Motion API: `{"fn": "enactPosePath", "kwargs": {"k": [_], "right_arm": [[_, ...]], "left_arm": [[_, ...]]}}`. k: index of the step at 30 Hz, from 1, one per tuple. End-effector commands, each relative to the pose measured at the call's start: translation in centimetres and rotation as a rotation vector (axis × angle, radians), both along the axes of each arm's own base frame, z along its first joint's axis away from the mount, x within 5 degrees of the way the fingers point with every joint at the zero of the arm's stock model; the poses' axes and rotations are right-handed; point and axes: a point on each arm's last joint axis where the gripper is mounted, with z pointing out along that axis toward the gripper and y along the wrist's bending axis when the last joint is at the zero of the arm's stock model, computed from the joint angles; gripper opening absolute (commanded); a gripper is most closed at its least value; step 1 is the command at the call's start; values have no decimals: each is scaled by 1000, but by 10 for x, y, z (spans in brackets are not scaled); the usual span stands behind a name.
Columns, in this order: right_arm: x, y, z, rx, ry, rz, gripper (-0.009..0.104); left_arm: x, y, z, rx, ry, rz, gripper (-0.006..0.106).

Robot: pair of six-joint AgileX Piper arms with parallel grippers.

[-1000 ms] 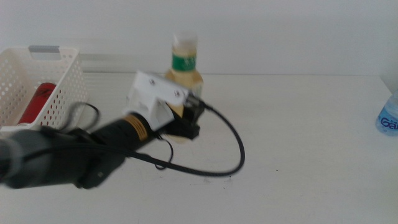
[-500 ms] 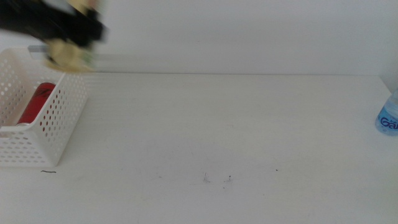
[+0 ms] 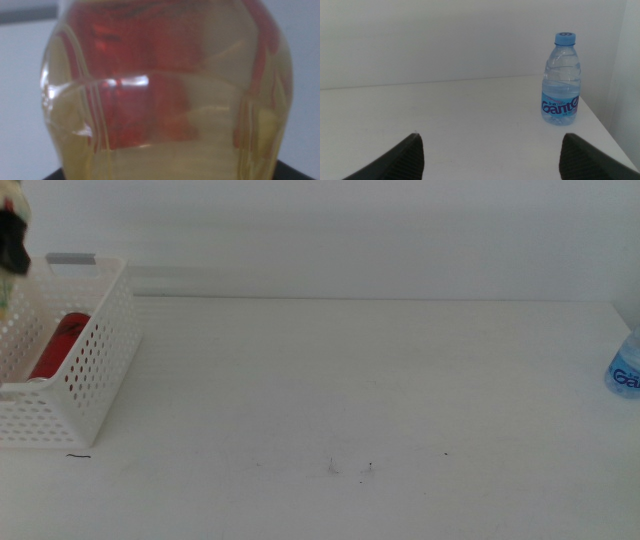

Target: Use arms to grab the bottles and put them into the dustbin to the left of the table.

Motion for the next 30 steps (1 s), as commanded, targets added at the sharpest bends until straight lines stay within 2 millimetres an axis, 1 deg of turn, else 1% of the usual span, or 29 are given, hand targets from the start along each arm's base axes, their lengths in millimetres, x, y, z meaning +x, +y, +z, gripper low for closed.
{"fn": "enactPosePath", "kwargs": {"k": [1, 4, 10, 13, 17, 19, 21, 23, 28, 29, 30], "right_arm": [[0, 0, 0, -19, -12, 3, 92], [0, 0, 0, -19, -12, 3, 92], [0, 0, 0, -19, -12, 3, 92], [0, 0, 0, -19, -12, 3, 92], [0, 0, 0, -19, -12, 3, 92], [0, 0, 0, -19, -12, 3, 92], [0, 0, 0, -19, -12, 3, 92], [0, 0, 0, -19, -12, 3, 92], [0, 0, 0, -19, -12, 3, 92], [0, 0, 0, -19, -12, 3, 92], [0, 0, 0, -19, -12, 3, 92]], "left_arm": [[11, 2, -3, -43, -37, -31, -2], [27, 7, -30, -30, 13, -36, -2], [48, 13, -74, -53, 103, -32, 0], [55, 14, -94, -72, 150, -32, 4], [59, 15, -111, -85, 192, -33, 13], [62, 16, -117, -83, 191, -33, 20], [63, 16, -118, -81, 185, -31, 32], [64, 17, -118, -78, 175, -29, 46], [64, 15, -118, -86, 179, -57, 88], [64, 14, -118, -98, 181, -57, 94], [63, 13, -116, -110, 184, -58, 94]]}}
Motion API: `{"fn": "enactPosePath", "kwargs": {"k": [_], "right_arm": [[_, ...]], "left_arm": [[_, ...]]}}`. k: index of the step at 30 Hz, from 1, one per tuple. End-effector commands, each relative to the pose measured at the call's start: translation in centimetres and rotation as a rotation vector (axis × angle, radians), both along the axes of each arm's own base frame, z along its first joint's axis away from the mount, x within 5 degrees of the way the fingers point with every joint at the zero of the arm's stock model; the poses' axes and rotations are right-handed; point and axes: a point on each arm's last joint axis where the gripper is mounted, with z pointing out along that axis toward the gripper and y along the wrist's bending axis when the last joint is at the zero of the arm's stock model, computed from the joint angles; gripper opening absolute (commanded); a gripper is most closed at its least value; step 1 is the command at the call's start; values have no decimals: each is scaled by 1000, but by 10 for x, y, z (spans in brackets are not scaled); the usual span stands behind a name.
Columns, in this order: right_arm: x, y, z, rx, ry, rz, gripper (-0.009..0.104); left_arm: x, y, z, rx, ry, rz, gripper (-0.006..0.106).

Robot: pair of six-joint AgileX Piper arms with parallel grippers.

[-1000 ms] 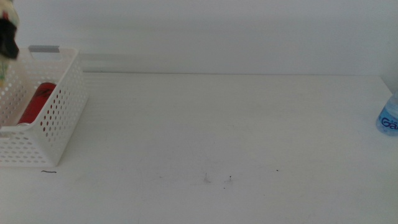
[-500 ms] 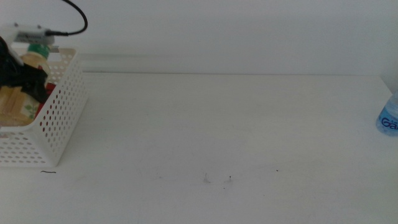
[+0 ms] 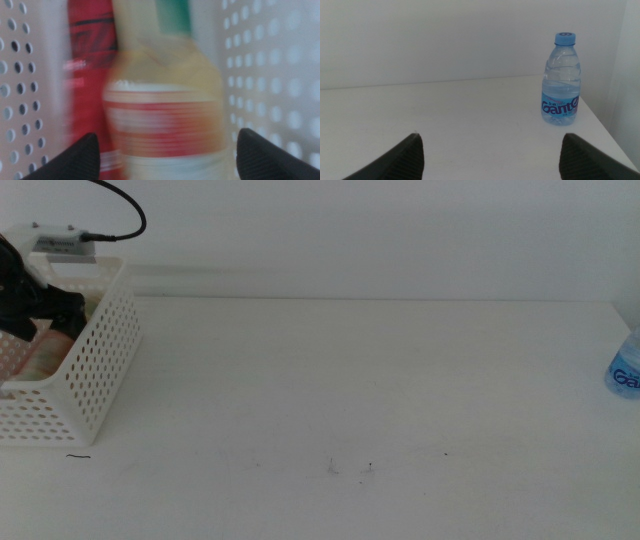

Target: Use arms to grab the bottles and put them into the dustbin to the left of the table.

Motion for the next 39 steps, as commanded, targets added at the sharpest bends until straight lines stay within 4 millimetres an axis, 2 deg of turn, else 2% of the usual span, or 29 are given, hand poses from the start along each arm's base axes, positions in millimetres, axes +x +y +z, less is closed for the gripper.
{"fn": "enactPosePath", "kwargs": {"k": [1, 5, 9, 14, 17, 21, 27, 31, 34, 36, 39], "right_arm": [[0, 0, 0, -19, -12, 3, 92], [0, 0, 0, -19, -12, 3, 92], [0, 0, 0, -19, -12, 3, 92], [0, 0, 0, -19, -12, 3, 92], [0, 0, 0, -19, -12, 3, 92], [0, 0, 0, -19, -12, 3, 92], [0, 0, 0, -19, -12, 3, 92], [0, 0, 0, -19, -12, 3, 92], [0, 0, 0, -19, -12, 3, 92], [0, 0, 0, -19, -12, 3, 92], [0, 0, 0, -19, -12, 3, 92]], "left_arm": [[-2, -3, 15, -26, -36, -3, 94], [-11, -10, 42, -48, -83, -1, 94], [-29, -29, 84, -53, -192, -12, 94], [-74, -73, 143, -108, -463, -50, 94], [-104, -99, 163, -115, -571, -145, 94], [-140, -130, 181, -197, -596, -243, 94], [-190, -181, 212, -288, -700, -491, 94], [-227, -189, 228, -247, -719, -465, 94], [-272, -194, 240, -276, -792, -510, 94], [-300, -191, 243, -312, -856, -557, 94], [-328, -180, 250, -357, -901, -576, 94]]}}
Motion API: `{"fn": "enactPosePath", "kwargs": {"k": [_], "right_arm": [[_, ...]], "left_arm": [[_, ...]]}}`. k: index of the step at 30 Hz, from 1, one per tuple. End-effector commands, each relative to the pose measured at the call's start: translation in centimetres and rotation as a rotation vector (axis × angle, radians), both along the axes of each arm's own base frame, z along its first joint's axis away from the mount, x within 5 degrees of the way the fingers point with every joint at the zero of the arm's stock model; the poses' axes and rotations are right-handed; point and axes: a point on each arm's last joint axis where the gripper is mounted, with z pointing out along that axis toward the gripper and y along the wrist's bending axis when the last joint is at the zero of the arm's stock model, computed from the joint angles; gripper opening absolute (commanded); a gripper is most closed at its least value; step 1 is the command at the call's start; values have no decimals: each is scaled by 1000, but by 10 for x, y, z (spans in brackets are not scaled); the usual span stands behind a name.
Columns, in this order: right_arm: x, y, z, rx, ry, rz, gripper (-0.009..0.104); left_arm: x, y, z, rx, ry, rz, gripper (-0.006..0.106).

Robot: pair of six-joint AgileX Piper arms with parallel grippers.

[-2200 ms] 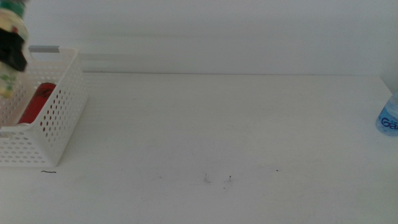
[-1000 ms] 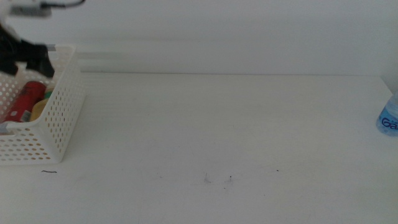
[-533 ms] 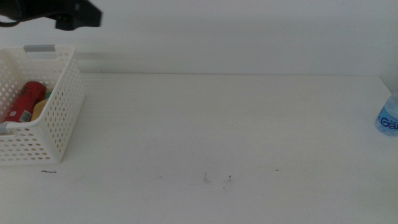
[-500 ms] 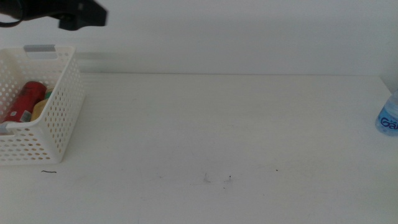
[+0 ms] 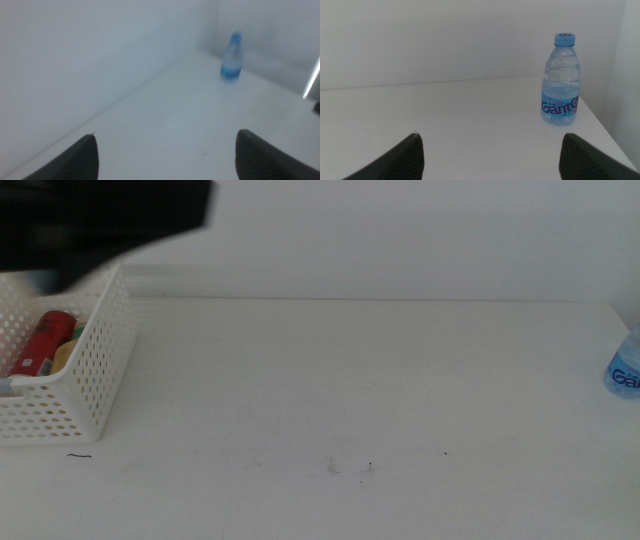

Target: Use arms to grab the bottles and put them into the dustbin to the left of the table.

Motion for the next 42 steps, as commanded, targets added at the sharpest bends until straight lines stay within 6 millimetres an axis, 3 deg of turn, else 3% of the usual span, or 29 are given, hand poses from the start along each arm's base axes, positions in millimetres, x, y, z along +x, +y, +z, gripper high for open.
{"fn": "enactPosePath", "kwargs": {"k": [1, 14, 36, 42], "right_arm": [[0, 0, 0, -19, -12, 3, 92], [0, 0, 0, -19, -12, 3, 92], [0, 0, 0, -19, -12, 3, 92], [0, 1, 12, -58, -149, 17, 93]], "left_arm": [[-16, 9, 6, -51, -27, 8, 94], [-31, 26, 28, -93, -105, 67, 94], [-29, 29, 27, -45, -127, 96, 94], [-29, 29, 27, -45, -127, 96, 94]]}}
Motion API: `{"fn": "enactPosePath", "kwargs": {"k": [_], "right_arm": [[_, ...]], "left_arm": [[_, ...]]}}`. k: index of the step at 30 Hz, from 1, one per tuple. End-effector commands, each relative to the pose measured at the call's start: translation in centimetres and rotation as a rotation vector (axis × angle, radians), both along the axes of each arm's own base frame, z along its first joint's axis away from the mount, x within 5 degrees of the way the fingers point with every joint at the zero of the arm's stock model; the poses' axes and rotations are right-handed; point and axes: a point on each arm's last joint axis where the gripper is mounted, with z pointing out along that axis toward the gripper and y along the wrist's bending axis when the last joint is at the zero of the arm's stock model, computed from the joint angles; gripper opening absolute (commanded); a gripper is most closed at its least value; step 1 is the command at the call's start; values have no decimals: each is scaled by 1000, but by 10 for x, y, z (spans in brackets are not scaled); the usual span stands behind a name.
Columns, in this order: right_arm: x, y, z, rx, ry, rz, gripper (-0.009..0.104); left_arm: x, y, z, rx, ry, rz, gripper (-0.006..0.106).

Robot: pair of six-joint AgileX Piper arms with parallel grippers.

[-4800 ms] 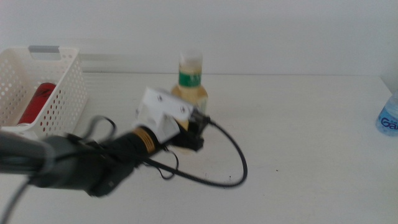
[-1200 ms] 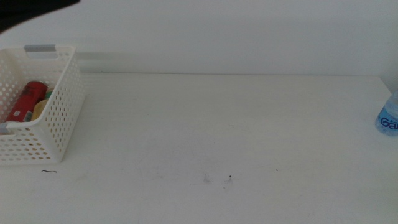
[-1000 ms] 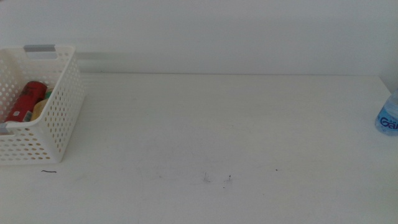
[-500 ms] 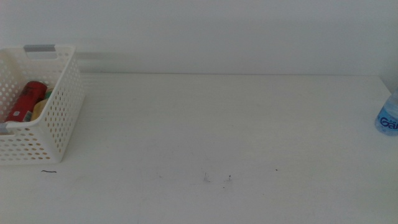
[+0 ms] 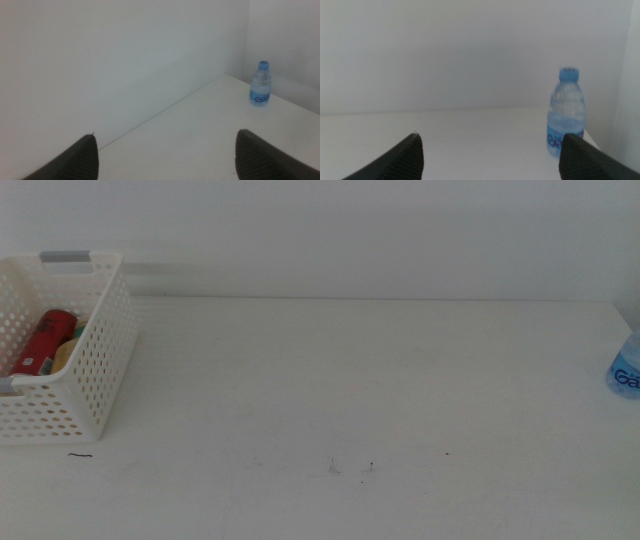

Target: Use arms to grab the bottles and put them into the dustbin to the left of the table.

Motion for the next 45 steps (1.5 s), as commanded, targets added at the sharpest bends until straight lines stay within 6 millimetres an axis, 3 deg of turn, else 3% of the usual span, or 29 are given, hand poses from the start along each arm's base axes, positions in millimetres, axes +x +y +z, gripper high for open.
{"fn": "enactPosePath", "kwargs": {"k": [1, 6, 10, 13, 17, 25, 36, 45], "right_arm": [[0, 1, 3, -15, -49, 6, 93], [22, 4, 2, -106, 28, 41, 93], [50, 4, -6, -69, 114, 42, 93], [70, -2, -19, -124, 183, -16, 93], [91, -17, -37, -61, 219, -190, 93], [113, -23, -69, -69, 251, -265, 93], [182, -40, -86, -79, 263, -472, 93], [237, -44, -105, -139, 250, -527, 93]], "left_arm": [[-2, 0, 2, -11, -11, -4, 94], [-2, 0, 2, -9, -12, -5, 94], [-2, 0, 2, -9, -12, -5, 94], [-2, 0, 2, -9, -12, -5, 94], [-2, 0, 2, -9, -12, -5, 94], [-1, 2, 2, 10, -25, 9, 94], [0, 2, 2, 10, -25, 12, 94], [0, 2, 2, 10, -25, 12, 94]]}}
